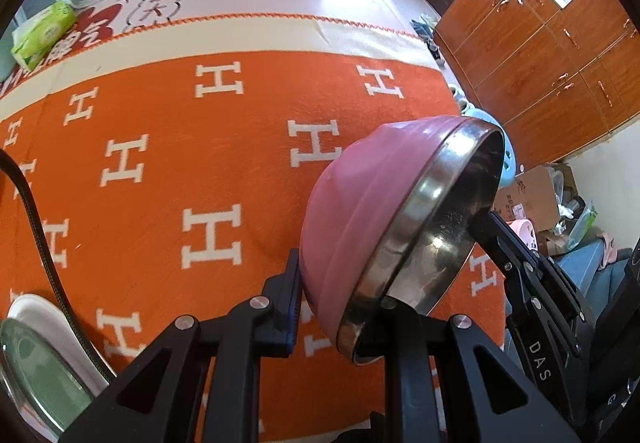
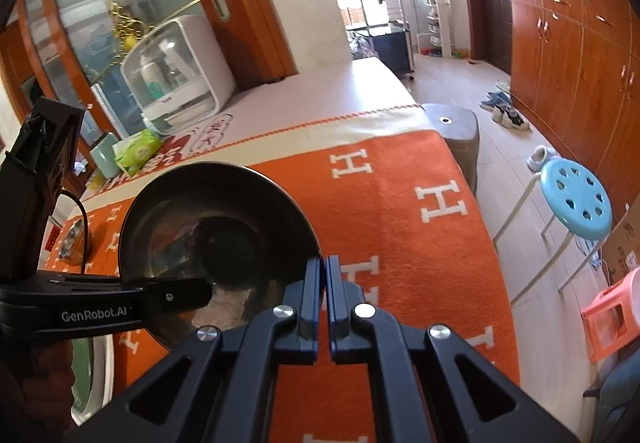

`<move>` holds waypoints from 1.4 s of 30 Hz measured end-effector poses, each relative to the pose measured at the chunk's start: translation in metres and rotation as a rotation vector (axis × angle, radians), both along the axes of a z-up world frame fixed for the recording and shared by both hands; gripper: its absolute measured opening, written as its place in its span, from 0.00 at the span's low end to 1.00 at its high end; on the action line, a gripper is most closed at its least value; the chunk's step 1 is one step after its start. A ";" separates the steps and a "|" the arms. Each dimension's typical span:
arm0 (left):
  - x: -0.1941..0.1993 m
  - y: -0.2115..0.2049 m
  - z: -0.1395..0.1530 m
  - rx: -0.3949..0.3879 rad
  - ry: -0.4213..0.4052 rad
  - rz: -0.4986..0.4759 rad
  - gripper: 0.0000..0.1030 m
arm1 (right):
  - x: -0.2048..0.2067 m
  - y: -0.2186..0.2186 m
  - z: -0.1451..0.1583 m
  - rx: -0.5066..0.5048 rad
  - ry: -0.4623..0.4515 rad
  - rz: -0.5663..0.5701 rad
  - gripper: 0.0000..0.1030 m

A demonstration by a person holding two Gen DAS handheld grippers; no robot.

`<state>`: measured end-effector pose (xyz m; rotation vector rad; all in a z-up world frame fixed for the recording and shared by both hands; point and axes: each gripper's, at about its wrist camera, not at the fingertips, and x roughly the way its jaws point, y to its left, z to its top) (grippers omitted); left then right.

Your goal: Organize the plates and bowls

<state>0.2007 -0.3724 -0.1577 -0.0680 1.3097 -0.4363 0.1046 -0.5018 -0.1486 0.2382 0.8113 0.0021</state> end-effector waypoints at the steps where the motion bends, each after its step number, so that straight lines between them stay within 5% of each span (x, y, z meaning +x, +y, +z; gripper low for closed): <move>1: -0.003 0.003 0.003 -0.002 -0.007 0.005 0.16 | -0.003 0.003 0.003 -0.002 -0.009 0.009 0.03; 22: -0.065 0.073 0.050 -0.009 -0.066 0.117 0.17 | -0.048 0.060 0.049 -0.033 -0.088 0.194 0.03; 42: -0.120 0.189 0.075 0.013 -0.137 0.176 0.18 | -0.071 0.173 0.075 -0.063 -0.141 0.389 0.03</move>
